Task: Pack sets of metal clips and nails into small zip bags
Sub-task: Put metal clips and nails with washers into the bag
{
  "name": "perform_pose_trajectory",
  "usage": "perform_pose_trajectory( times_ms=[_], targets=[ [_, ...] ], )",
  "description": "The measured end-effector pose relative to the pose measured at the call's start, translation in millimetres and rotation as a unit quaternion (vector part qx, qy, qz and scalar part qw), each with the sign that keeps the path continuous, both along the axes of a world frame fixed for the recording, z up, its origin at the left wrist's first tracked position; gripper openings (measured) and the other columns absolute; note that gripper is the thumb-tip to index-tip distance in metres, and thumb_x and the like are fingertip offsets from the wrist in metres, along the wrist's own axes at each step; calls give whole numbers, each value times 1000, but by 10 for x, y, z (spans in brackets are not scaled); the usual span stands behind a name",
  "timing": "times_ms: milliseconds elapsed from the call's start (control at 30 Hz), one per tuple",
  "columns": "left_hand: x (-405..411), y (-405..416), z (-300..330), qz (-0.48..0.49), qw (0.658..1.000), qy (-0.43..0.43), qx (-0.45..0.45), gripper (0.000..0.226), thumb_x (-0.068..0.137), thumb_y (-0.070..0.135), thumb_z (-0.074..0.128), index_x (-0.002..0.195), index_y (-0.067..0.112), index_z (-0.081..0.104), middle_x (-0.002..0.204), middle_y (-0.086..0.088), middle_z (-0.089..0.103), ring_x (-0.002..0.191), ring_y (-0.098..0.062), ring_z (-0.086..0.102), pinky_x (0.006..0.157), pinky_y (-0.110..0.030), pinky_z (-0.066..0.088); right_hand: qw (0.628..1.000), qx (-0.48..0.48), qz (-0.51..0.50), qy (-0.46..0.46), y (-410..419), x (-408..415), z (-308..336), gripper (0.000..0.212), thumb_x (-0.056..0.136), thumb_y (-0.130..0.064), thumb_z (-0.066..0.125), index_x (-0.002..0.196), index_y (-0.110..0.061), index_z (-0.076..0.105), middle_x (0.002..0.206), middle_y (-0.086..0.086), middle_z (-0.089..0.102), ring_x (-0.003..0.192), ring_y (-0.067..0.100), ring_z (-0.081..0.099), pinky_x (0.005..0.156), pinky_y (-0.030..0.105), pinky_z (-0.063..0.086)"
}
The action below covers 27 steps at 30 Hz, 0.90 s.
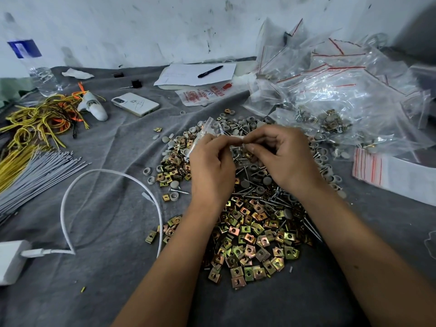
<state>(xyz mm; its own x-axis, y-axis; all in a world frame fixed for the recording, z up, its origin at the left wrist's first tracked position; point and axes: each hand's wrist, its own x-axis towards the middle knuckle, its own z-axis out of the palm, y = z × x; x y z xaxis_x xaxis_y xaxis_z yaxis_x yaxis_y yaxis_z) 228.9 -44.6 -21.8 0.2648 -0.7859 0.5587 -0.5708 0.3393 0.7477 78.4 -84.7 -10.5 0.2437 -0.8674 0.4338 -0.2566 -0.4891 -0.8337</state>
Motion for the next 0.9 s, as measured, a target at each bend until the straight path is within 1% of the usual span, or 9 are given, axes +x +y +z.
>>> perform_pose_trajectory(
  times_ms=[100, 200, 267, 367, 433, 567, 700, 767, 900],
  targets=[
    [6, 8, 5, -26, 999, 13, 19, 31, 98, -2, 54, 107, 12, 81, 80, 0, 65, 73, -14, 61, 69, -21, 43, 1000, 3, -2, 3, -7, 9, -1, 18, 91, -1, 73, 100, -16, 75, 89, -2, 76, 78, 8, 74, 69, 22, 60],
    [10, 15, 27, -49, 998, 27, 35, 30, 95, 0, 58, 108, 14, 81, 83, -1, 70, 74, -17, 64, 68, -33, 51, 1000, 7, -5, -11, -24, -1, 1, 20, 91, 1, 72, 98, -18, 75, 88, -3, 76, 80, 10, 75, 72, 25, 61],
    [13, 12, 39, -51, 998, 11, 39, 23, 91, 5, 67, 108, 15, 81, 91, -2, 72, 81, -17, 68, 75, -40, 58, 1000, 16, -4, -19, -32, -5, -6, 21, 90, 2, 72, 95, -18, 75, 88, -2, 76, 82, 12, 75, 74, 28, 62],
    [40, -8, 34, -54, 997, -11, 53, 20, 86, 10, 80, 106, 14, 81, 93, -2, 72, 80, -12, 68, 77, -37, 60, 999, 33, 3, -31, -48, -11, -15, 23, 90, 5, 71, 94, -17, 74, 88, 1, 77, 78, 18, 75, 72, 32, 63],
    [68, -22, 21, -54, 997, -11, 54, 17, 85, 11, 83, 101, 13, 81, 90, -1, 71, 77, -9, 67, 74, -33, 60, 999, 39, 9, -32, -56, -18, -18, 25, 90, 6, 70, 93, -18, 75, 88, 2, 77, 76, 19, 75, 71, 29, 62],
    [94, -34, 6, -73, 995, 16, 61, 9, 85, 9, 83, 90, 13, 78, 86, -3, 71, 74, -17, 69, 71, -43, 61, 996, 75, 36, -41, -55, -33, -22, 23, 90, 4, 72, 93, -18, 77, 89, 0, 78, 79, 17, 76, 72, 23, 60],
    [98, -42, 8, -89, 992, 44, 79, 14, 87, 9, 82, 86, 20, 73, 83, -4, 72, 72, -22, 70, 70, -48, 61, 987, 110, 52, -103, -60, -54, -13, 20, 88, 5, 74, 91, -15, 77, 86, 8, 78, 74, 20, 74, 72, 25, 60],
    [105, -44, 10, -95, 990, 61, 86, 12, 88, 9, 81, 87, 18, 73, 83, -7, 73, 74, -26, 71, 71, -52, 60, 981, 128, 61, -133, -50, -43, -13, 20, 87, 6, 73, 90, -13, 77, 83, 9, 77, 70, 17, 72, 69, 23, 58],
    [121, -40, 9, -80, 989, 90, 90, 6, 90, 12, 79, 89, 13, 73, 80, -10, 73, 72, -30, 71, 67, -55, 61, 976, 133, -4, -170, -71, -85, -8, 22, 87, 7, 73, 87, -15, 76, 77, 4, 76, 69, 15, 71, 72, 33, 63]
  ],
)
